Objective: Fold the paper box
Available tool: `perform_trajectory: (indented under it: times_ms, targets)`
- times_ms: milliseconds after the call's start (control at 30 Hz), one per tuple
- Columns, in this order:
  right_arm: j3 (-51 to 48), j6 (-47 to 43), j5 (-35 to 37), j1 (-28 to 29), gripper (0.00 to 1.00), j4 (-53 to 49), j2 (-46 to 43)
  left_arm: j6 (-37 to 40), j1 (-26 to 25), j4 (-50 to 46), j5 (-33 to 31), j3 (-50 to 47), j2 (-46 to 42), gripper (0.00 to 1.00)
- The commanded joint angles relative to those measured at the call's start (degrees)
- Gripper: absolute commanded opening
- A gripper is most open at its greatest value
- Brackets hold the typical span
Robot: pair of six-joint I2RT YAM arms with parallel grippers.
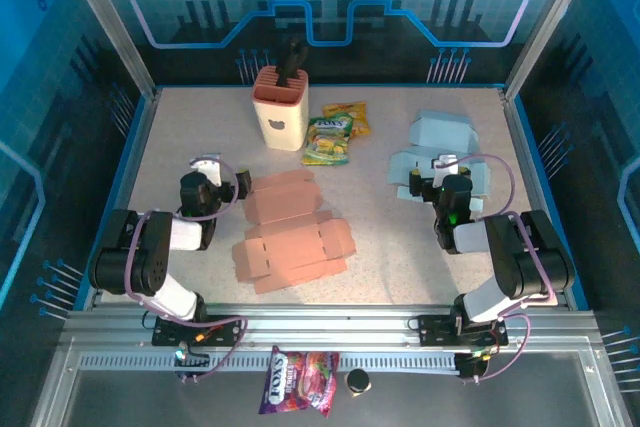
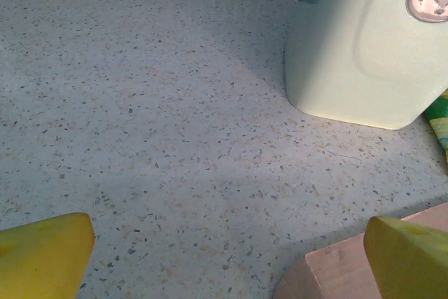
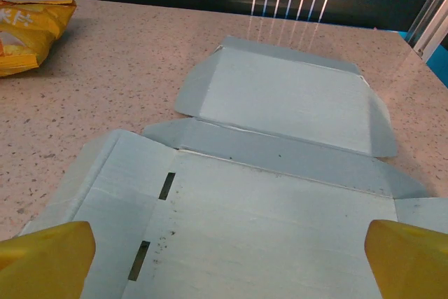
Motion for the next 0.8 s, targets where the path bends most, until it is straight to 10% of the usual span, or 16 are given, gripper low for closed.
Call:
perform_trajectory:
  times_ms: [0,767]
  targets:
    - [1.0,0.8,-0.9,-0.8,1.0,0.7,-0.1,1.0,-0.3,0.2,0.7,0.9,-0.6,0.99]
    - [-3.3,-0.3,-1.6,-0.4,1.0,9.0,0.0,0.8,-0.3,0.5,0.0,0.7,-0.7,0.99]
